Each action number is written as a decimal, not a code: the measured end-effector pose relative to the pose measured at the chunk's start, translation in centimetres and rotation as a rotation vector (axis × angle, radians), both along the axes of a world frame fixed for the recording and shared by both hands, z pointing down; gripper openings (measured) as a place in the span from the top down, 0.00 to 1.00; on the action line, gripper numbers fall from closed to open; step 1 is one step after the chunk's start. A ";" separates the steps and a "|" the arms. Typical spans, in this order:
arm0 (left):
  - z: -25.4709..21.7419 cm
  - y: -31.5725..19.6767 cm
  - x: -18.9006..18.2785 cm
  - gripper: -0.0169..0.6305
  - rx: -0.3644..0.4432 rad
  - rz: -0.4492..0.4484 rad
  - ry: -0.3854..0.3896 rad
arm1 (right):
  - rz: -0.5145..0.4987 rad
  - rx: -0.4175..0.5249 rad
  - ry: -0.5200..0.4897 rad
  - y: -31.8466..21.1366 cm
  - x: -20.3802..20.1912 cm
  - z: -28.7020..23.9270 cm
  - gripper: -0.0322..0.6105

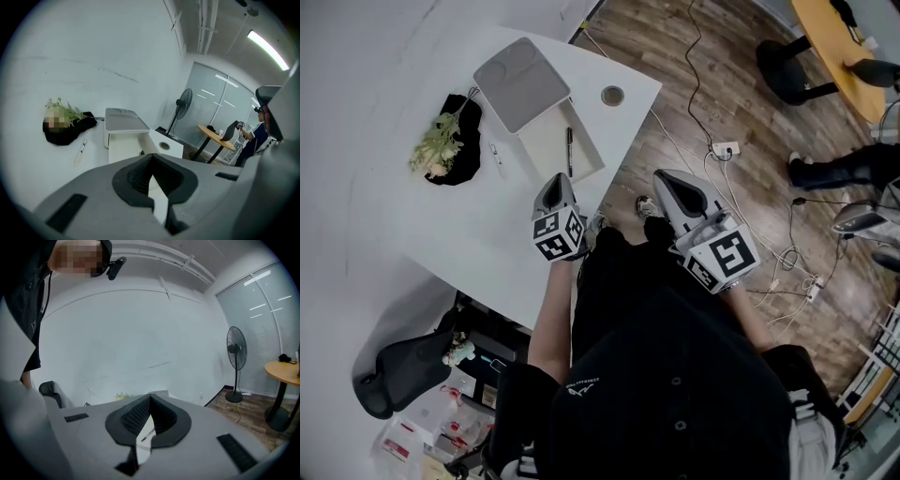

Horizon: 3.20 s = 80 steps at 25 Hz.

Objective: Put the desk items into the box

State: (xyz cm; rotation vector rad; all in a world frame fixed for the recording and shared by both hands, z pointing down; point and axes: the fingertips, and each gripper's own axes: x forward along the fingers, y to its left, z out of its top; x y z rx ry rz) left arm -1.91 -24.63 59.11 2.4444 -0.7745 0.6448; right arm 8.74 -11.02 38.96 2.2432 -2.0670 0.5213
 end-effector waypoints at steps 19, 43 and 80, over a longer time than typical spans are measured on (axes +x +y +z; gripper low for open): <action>-17.7 7.3 -1.9 0.96 0.381 -0.091 0.228 | -0.293 0.068 -0.047 1.1 -1.6 -1.5 0.95; -22.3 17.5 -3.0 0.96 0.534 -0.288 0.241 | -0.554 0.114 -0.043 4.9 -1.6 -2.3 0.95; -32.1 16.8 -1.6 0.96 0.696 -0.299 0.309 | -0.618 0.298 -0.007 3.8 1.3 -14.4 0.95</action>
